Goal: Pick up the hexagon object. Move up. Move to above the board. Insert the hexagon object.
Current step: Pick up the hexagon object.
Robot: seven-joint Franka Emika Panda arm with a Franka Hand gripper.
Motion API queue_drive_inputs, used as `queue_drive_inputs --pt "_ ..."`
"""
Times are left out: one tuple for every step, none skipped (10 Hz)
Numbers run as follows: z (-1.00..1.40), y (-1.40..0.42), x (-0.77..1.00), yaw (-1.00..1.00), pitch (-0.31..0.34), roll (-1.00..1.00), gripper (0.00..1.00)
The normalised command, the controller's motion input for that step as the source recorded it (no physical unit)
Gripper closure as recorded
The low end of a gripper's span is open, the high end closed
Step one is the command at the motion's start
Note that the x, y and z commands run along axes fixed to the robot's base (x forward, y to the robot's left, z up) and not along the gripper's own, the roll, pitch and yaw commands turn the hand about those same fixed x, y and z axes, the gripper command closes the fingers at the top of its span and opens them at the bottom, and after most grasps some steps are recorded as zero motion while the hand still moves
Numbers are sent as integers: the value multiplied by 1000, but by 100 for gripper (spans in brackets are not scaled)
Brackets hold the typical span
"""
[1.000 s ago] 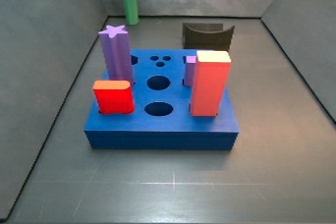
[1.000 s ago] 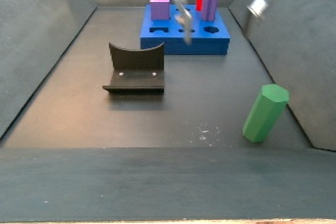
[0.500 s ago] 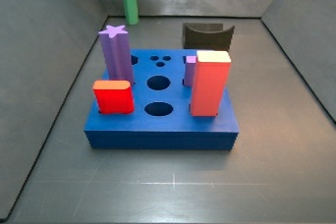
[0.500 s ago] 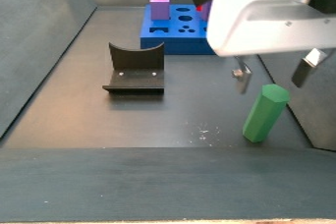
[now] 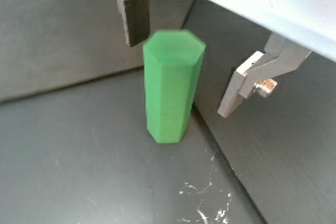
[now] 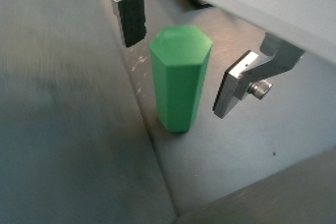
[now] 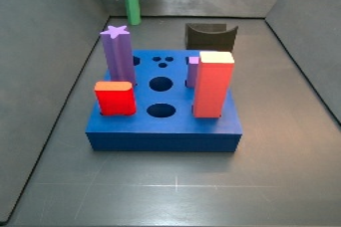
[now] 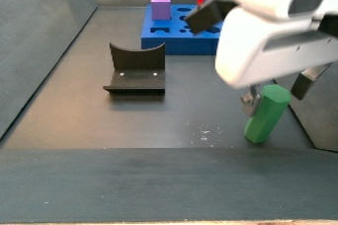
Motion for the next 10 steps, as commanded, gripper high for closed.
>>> queue_drive_inputs --pt "-80 -6 0 851 0 0 0" --pt "-91 23 -46 683 0 0 0" --pt "-109 0 0 646 0 0 0" --pt "-257 0 0 409 0 -33 0" --pt "-326 0 -6 106 -19 -89 0" --pt "-334 0 -74 0 -70 -199 0" --pt "-171 0 -83 0 -73 -184 0" --pt "0 3 0 0 -14 -50 0" --pt "0 0 0 0 0 0 0" --pt "0 0 0 0 0 0 100"
